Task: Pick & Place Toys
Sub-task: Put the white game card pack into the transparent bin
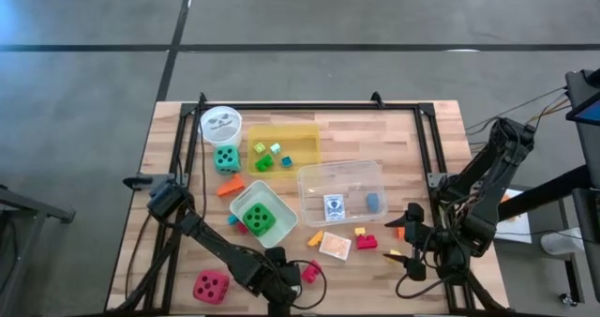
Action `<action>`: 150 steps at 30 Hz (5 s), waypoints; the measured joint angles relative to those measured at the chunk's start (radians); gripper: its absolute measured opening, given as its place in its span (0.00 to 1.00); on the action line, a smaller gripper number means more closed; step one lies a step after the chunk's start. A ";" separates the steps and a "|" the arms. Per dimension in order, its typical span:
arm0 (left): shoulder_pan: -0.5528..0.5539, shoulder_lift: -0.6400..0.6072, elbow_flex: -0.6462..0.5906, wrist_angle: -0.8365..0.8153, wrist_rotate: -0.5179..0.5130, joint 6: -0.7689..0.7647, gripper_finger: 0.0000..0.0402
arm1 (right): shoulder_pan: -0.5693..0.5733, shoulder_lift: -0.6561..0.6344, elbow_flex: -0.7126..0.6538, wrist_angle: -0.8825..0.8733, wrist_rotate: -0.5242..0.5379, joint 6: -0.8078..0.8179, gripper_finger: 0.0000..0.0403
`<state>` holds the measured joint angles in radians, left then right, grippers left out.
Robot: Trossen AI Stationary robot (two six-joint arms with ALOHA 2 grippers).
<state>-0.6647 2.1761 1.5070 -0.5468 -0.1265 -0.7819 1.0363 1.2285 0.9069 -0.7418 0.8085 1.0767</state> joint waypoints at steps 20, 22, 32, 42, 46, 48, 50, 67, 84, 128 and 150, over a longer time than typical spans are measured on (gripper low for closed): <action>0.012 0.002 0.109 -0.120 0.014 0.023 0.70 | 0.000 0.000 0.000 0.001 0.000 -0.003 0.94; 0.015 0.001 0.111 -0.122 0.007 0.027 0.70 | 0.000 0.000 0.000 0.002 0.000 -0.003 0.94; 0.037 -0.032 0.166 -0.257 -0.004 0.019 0.70 | 0.000 0.000 0.000 0.023 0.001 -0.027 0.94; 0.068 -0.072 0.320 -0.419 -0.065 0.093 0.70 | 0.000 0.000 0.000 0.024 0.001 -0.034 0.94; 0.104 -0.073 0.405 -0.500 -0.091 0.150 0.70 | 0.000 0.000 0.000 0.024 0.003 -0.034 0.94; 0.128 -0.074 0.445 -0.523 -0.094 0.183 0.70 | 0.000 0.000 0.000 0.024 0.003 -0.034 0.94; 0.154 -0.074 0.483 -0.541 -0.095 0.217 0.70 | 0.000 0.000 0.000 0.024 0.003 -0.038 0.94; 0.390 -0.076 0.760 -0.593 -0.092 0.412 0.70 | 0.000 0.000 0.000 0.027 0.030 -0.068 0.94; 0.600 -0.026 0.763 -0.505 0.057 0.560 0.70 | 0.000 0.000 0.000 0.026 0.033 -0.067 0.94; 0.620 0.231 0.668 -0.385 0.280 0.655 0.70 | 0.000 0.000 -0.006 0.024 0.054 -0.064 0.94; 0.632 0.190 0.666 -0.498 0.292 0.702 0.70 | 0.000 0.000 -0.007 0.025 0.052 -0.064 0.94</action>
<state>-0.0330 2.3661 2.1727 -1.0445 0.1654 -0.0795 1.0359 1.2282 0.9001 -0.7170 0.8604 1.0130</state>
